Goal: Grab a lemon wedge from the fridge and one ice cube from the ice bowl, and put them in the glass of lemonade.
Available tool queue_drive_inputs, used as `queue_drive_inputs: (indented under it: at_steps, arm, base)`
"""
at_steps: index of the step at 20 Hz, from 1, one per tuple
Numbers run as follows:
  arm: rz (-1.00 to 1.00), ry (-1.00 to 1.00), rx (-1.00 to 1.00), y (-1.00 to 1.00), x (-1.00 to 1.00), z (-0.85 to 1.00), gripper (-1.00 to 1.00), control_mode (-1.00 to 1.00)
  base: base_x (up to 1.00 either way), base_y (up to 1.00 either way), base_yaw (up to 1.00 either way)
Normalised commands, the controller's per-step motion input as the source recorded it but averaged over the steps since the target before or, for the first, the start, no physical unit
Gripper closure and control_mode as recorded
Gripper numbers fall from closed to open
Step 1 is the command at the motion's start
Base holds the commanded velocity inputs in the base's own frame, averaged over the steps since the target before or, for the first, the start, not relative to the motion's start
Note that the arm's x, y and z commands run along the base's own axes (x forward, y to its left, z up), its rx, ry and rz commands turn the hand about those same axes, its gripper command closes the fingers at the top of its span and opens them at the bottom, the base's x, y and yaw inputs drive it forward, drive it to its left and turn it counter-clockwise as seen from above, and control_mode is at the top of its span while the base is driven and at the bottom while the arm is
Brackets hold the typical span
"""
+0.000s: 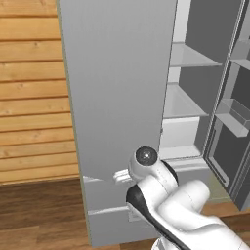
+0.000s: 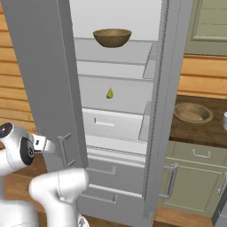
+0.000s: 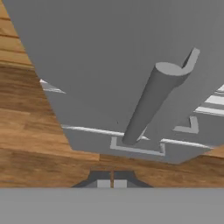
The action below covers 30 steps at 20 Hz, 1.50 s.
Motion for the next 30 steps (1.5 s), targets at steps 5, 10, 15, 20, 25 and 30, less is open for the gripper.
queue_drive_inputs:
  at_steps: [5,10,15,20,25,30]
  arm:
    - [0.13,-0.06,0.02,0.07,-0.83,0.94,1.0,-1.0]
    - [0.02,-0.1,0.15,-0.4,-0.42,1.0,1.0,-1.0]
    - [0.0,-0.13,0.27,-0.97,-0.55,1.0,1.0,-1.0]
    - [0.0,-0.21,0.32,-1.0,-0.37,0.94,1.0,-1.0]
    - [-0.04,-0.16,0.28,-0.69,0.12,0.36,1.0,-1.0]
    - [-0.11,0.07,0.04,0.0,0.92,0.0,1.0,-1.0]
  base:
    - [0.0,0.0,0.0]
    - [0.0,0.0,0.0]
    - [0.0,0.0,0.0]
    - [0.0,0.0,0.0]
    - [0.0,0.0,0.0]
    - [0.0,0.0,0.0]
